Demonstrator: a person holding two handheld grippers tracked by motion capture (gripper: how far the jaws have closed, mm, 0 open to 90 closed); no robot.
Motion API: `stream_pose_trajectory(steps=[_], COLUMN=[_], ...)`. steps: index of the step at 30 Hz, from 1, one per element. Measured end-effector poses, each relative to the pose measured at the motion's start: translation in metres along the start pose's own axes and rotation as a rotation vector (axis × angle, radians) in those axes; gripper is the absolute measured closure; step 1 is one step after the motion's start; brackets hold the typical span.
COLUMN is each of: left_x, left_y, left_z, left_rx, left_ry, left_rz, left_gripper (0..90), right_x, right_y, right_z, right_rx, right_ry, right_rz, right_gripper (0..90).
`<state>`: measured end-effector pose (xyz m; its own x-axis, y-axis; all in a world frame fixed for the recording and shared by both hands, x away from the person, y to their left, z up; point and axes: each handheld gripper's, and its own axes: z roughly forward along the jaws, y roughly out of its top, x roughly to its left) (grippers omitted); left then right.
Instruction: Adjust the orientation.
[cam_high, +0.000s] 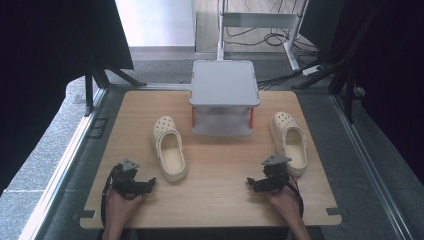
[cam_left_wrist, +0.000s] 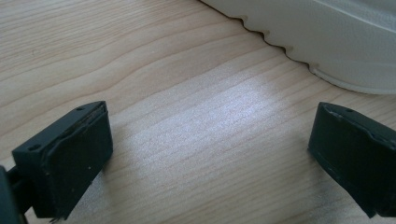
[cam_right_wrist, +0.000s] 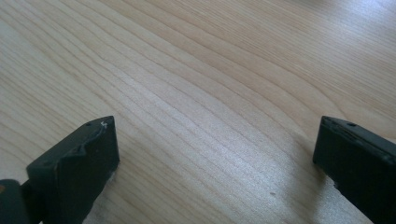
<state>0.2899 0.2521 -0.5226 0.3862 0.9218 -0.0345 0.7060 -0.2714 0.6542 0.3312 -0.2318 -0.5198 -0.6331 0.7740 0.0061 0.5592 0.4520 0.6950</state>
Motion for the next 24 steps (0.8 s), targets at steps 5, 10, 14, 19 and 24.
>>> stream_pose_trajectory(steps=[5, 10, 14, 19, 24], left_x=[0.0003, 0.0002, 0.0003, 0.0003, 0.0003], left_y=[0.0004, 0.0004, 0.0004, 0.0005, 0.0005], left_z=[0.0004, 0.0005, 0.0004, 0.0004, 0.0005], left_rx=[0.0, -0.001, 0.0, 0.0, 0.0], left_ry=[-0.004, -0.004, -0.004, -0.004, -0.004], left_rz=[0.005, 0.003, 0.004, 0.004, 0.004], left_gripper=[0.0, 0.0, 0.0, 0.0, 0.0], right_x=[0.0002, -0.0001, -0.0003, -0.0013, -0.0061], right_y=[0.0001, 0.0001, 0.0001, 0.0003, 0.0044], right_z=[0.0001, 0.0001, 0.0001, -0.0012, -0.0063], right_rx=[0.005, 0.004, 0.004, 0.002, 0.018], right_ry=[-0.006, -0.008, -0.01, -0.014, 0.0], right_rz=[0.009, 0.011, 0.013, 0.02, 0.043], right_gripper=[0.0, 0.0, 0.0, 2.4, 6.9])
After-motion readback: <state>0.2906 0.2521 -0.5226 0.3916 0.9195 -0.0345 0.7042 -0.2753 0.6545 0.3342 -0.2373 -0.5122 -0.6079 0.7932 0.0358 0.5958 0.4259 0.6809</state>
